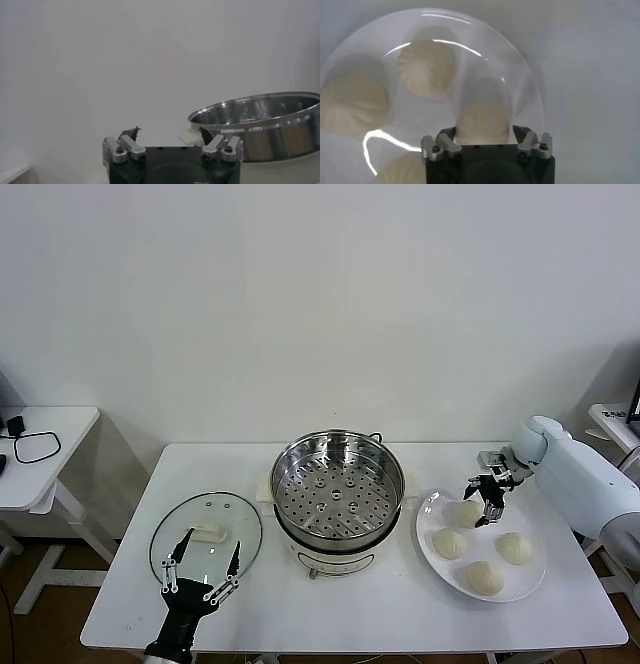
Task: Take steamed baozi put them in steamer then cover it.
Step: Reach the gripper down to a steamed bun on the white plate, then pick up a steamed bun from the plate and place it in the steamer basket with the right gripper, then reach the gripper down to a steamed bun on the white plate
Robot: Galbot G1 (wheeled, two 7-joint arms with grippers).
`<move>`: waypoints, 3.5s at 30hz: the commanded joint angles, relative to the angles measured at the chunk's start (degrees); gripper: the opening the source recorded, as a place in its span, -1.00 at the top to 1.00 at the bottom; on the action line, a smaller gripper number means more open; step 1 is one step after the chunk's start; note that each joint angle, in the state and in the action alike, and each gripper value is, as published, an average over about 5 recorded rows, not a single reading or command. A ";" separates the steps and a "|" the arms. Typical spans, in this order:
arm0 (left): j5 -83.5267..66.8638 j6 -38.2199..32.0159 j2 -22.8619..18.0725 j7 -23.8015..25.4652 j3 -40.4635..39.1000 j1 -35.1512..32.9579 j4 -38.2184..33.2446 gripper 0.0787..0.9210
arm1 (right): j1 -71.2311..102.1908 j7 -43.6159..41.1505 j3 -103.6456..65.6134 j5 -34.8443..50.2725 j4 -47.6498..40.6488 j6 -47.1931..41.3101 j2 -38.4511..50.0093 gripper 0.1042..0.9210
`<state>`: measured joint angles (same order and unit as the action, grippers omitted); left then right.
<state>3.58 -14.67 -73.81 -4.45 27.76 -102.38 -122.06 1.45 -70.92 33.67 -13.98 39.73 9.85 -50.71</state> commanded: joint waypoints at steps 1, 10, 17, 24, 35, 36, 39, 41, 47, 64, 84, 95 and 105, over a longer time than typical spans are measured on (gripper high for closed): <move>0.01 -0.04 0.01 -0.03 0.05 -0.02 -0.06 -0.77 | -0.12 0.57 0.37 -1.10 0.42 0.62 -0.14 -0.41; 0.00 0.01 0.04 -0.05 0.07 0.15 -0.58 -0.77 | -1.95 1.37 1.53 0.32 9.79 4.78 5.06 -0.27; 0.00 0.26 0.32 -0.04 -0.13 0.45 -0.99 -0.77 | -12.32 1.04 7.69 3.74 23.71 13.68 9.81 -0.19; -0.02 0.27 0.36 -0.03 -0.42 0.52 -1.10 -0.77 | -26.13 1.57 18.64 8.64 33.04 19.31 5.97 -0.16; -0.15 -0.13 0.22 -0.04 -0.37 0.28 -1.36 -0.77 | -33.17 3.03 24.34 4.04 31.64 27.81 -10.83 -0.11; -0.16 -0.17 0.21 -0.05 -0.35 0.22 -1.37 -0.77 | -32.57 3.01 24.42 3.06 31.11 28.09 -11.88 -0.11; -0.21 -0.37 0.24 -0.09 -0.28 0.10 -1.32 -0.77 | -29.98 3.03 24.38 0.02 29.26 28.82 -14.33 -0.12; -0.25 -0.50 0.31 -0.11 -0.23 0.10 -1.20 -0.77 | -28.11 3.21 24.26 -2.12 27.52 29.40 -15.76 -0.12; -0.57 -0.57 0.38 -0.18 -0.29 0.25 -1.16 -0.77 | -23.36 4.25 22.95 -7.65 22.04 30.94 -19.48 -0.12; -0.99 -0.80 0.38 -0.27 0.09 0.20 -1.36 -0.77 | -19.38 6.40 21.35 -12.55 17.03 32.43 -22.98 -0.27; -0.80 -0.71 0.28 -0.23 0.03 0.12 -1.59 -0.77 | -33.39 -4.23 23.84 20.83 26.76 6.51 -5.32 -0.76; -0.63 -1.18 0.39 -0.31 -0.70 0.19 -1.30 -0.77 | -34.99 -2.71 39.42 35.11 25.47 -10.78 9.39 -0.76; -0.56 -1.09 0.36 -0.37 -0.87 0.23 -1.53 -0.77 | -25.50 6.82 44.47 36.17 30.85 -14.77 14.90 -0.76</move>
<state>2.98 -15.82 -73.46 -4.79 26.90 -102.14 -123.60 -27.47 -68.20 72.89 17.08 67.98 1.08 -41.75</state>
